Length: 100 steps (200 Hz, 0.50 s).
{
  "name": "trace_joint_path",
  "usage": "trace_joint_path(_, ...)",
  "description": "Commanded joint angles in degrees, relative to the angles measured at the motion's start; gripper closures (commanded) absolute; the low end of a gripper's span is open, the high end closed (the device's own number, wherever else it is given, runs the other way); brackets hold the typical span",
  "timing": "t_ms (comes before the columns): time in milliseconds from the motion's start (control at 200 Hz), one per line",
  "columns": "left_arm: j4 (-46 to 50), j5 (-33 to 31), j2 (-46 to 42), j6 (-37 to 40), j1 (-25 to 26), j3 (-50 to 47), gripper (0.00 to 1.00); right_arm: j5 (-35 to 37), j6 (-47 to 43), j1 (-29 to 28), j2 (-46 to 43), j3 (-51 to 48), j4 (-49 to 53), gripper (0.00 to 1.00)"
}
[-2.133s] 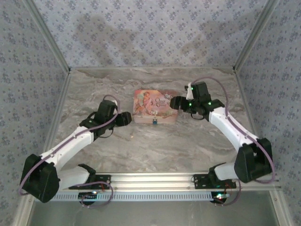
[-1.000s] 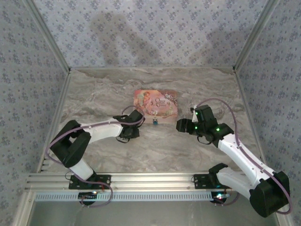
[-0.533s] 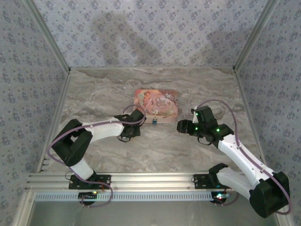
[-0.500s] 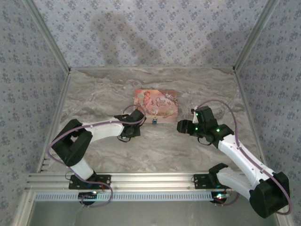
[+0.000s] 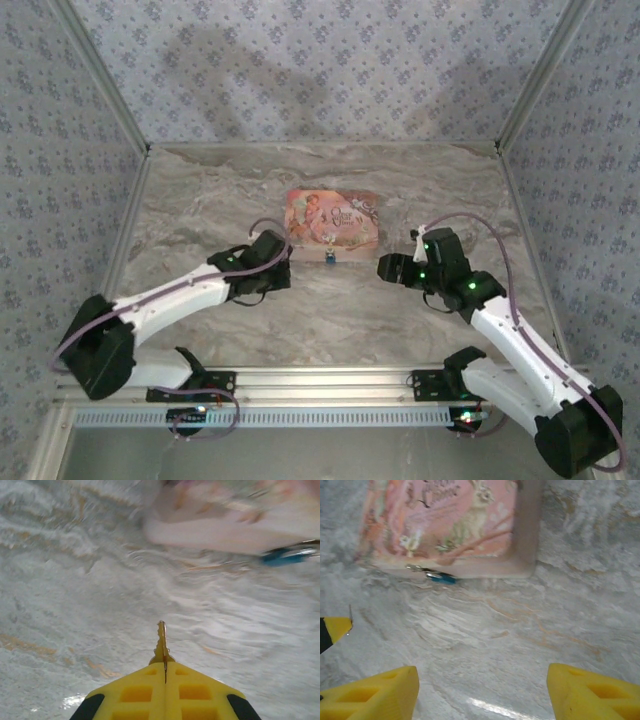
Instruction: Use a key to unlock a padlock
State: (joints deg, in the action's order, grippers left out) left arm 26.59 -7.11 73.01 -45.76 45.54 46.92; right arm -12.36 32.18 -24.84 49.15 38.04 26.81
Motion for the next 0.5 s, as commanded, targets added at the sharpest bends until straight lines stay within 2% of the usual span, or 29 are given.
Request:
trace_joint_path(0, -3.3, 5.5, -5.2, 2.4, 0.3, -0.5, 1.0, -5.9, 0.9, -0.2, -2.5, -0.8, -4.4, 0.3)
trace_joint_path(200, -13.9, 15.1, -11.8, 2.2, 0.3, 0.0, 1.0, -14.8, 2.9, -0.9, -4.2, -1.0, -11.7, 0.34)
trace_joint_path(340, -22.1, 23.5, -12.4, 1.3, 0.3, 0.6, 1.0, -16.0, 6.0, -2.2, -4.2, -0.7, -14.9, 0.4)
trace_joint_path(495, -31.0, 29.6, -12.0, -1.4, 0.3, -0.2, 1.0, -21.8, 9.3, -2.9, -2.8, 1.0, -18.6, 0.42)
